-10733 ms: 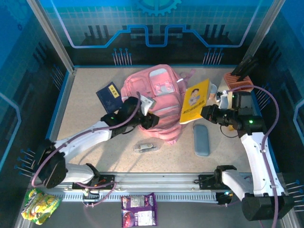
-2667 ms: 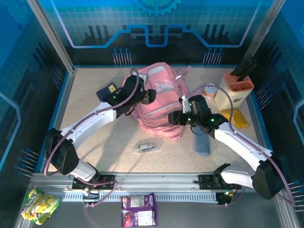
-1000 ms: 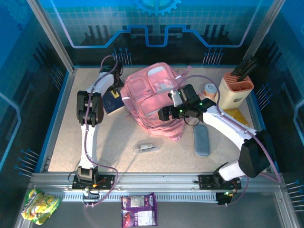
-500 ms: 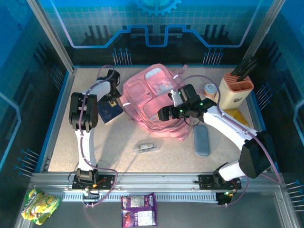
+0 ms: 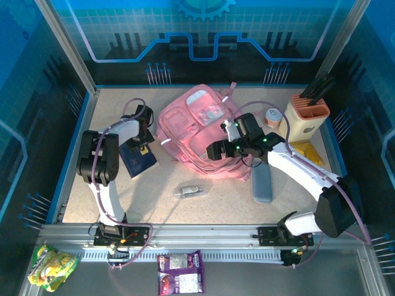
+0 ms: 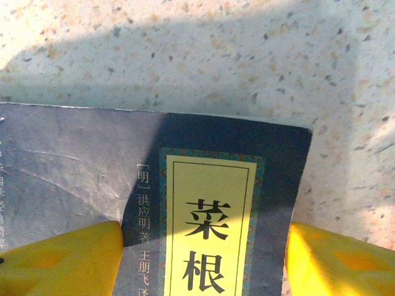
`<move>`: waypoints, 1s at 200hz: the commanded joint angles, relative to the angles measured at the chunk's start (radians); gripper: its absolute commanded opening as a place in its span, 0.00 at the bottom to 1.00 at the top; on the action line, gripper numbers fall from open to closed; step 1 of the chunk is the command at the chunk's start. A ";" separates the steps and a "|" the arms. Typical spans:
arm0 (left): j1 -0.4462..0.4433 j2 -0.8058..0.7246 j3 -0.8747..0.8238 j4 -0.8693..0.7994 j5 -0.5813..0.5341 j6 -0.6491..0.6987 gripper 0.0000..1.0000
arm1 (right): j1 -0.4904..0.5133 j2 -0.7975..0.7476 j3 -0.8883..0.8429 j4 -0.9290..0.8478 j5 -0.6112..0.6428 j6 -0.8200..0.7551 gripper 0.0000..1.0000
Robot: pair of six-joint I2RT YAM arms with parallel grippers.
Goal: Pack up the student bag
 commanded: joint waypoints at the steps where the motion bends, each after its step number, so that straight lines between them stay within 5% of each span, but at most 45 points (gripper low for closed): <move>1: -0.003 -0.045 -0.084 -0.047 0.054 -0.016 0.68 | 0.003 -0.031 -0.029 0.008 0.007 0.001 0.96; 63: -0.169 -0.150 -0.215 0.075 0.228 -0.081 0.67 | 0.006 -0.008 -0.055 0.028 0.003 0.016 0.97; 95: -0.256 -0.225 -0.235 0.077 0.231 -0.123 0.68 | 0.040 -0.008 -0.054 0.037 0.031 0.021 0.98; 144: -0.255 -0.429 -0.293 0.060 0.186 -0.118 0.82 | 0.116 0.041 -0.037 0.079 0.018 0.071 0.98; 200: -0.178 -0.729 -0.505 0.043 0.176 -0.163 0.90 | 0.239 0.184 0.033 0.184 -0.018 0.185 0.84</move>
